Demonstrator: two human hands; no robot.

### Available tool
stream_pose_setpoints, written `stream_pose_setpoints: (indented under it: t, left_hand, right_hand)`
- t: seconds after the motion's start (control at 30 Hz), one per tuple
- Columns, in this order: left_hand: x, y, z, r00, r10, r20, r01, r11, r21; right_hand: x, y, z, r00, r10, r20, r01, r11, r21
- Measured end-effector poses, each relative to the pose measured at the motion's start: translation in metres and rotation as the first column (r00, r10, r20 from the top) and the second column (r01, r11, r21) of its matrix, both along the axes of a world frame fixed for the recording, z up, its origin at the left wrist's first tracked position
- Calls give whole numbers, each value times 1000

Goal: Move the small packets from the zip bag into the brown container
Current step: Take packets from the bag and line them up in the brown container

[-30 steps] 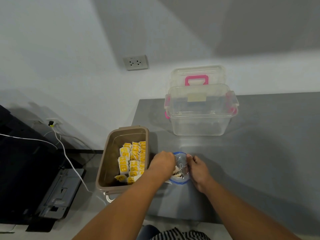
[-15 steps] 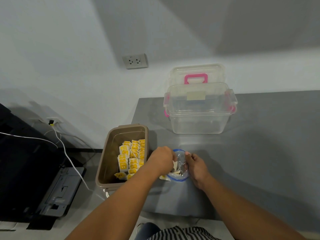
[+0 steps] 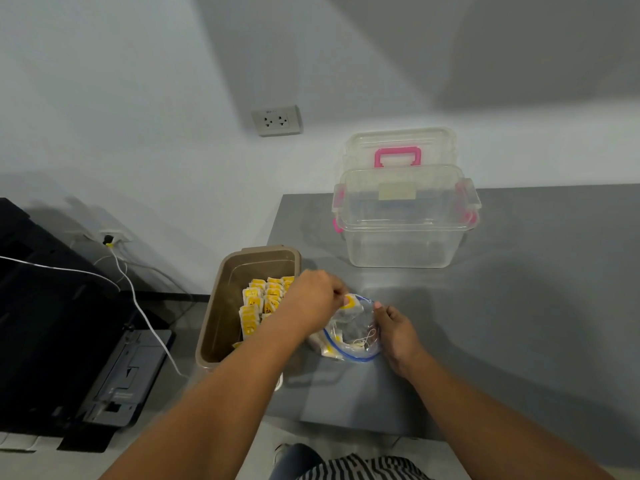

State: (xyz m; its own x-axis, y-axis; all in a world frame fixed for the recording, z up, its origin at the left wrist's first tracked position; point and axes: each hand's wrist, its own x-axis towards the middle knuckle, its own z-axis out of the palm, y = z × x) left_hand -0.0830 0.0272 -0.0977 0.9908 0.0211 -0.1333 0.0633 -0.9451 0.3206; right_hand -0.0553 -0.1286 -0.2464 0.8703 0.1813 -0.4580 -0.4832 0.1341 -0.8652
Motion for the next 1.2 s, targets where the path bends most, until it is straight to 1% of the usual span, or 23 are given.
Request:
stream_pose_setpoints:
  t: [0.13,0.23,0.3,0.37,0.43,0.5,0.57,0.63,0.77,0.87,0.93,1.0,1.2]
  left_hand:
    - [-6,20,28,995,97,24,-92,986,-137]
    - [-15,40,51,982,174,68,-156,964,-213]
    - [-21,59,64,975,193,107,-175,971,-161]
    - [-25,78,73,983,153,103,-147,987,-57]
    - [-29,93,78,996,87,28,-90,987,133]
    - [-31,105,76,998,23,-61,-3,953,304]
    - [-32,113,70,988,-28,-151,87,915,395]
    - [-32,119,61,967,-44,-252,157,878,452]
    - [-27,124,38,914,-75,-399,287,813,506]
    - [-23,130,19,879,-104,-465,366,772,520]
    - [-21,131,10,866,-108,-488,390,757,525]
    - [-19,131,2,856,-106,-506,401,754,520]
    - [-13,135,-10,838,-80,-540,387,784,484]
  right_hand:
    - [0,-1,2,1000,24,-3,-25,1000,-18]
    - [0,-2,5,999,33,-12,-33,999,2]
    - [0,-1,5,999,31,-20,-31,1000,-6]
    - [0,0,4,1000,20,-24,-21,1000,-21]
    - [1,1,2,999,14,-32,-15,1000,-27]
    - [3,1,0,999,14,-46,-16,1000,-26]
    - [3,0,-1,998,24,-57,-26,999,-31]
    - [3,0,2,997,36,-68,-39,998,-42]
    - [3,-1,5,995,49,-91,-55,997,-61]
    - [3,-2,6,993,57,-102,-65,995,-80]
    - [3,-2,7,993,57,-103,-66,994,-89]
    - [3,-2,8,992,56,-112,-66,994,-90]
    - [2,-2,15,991,44,-124,-54,995,-81]
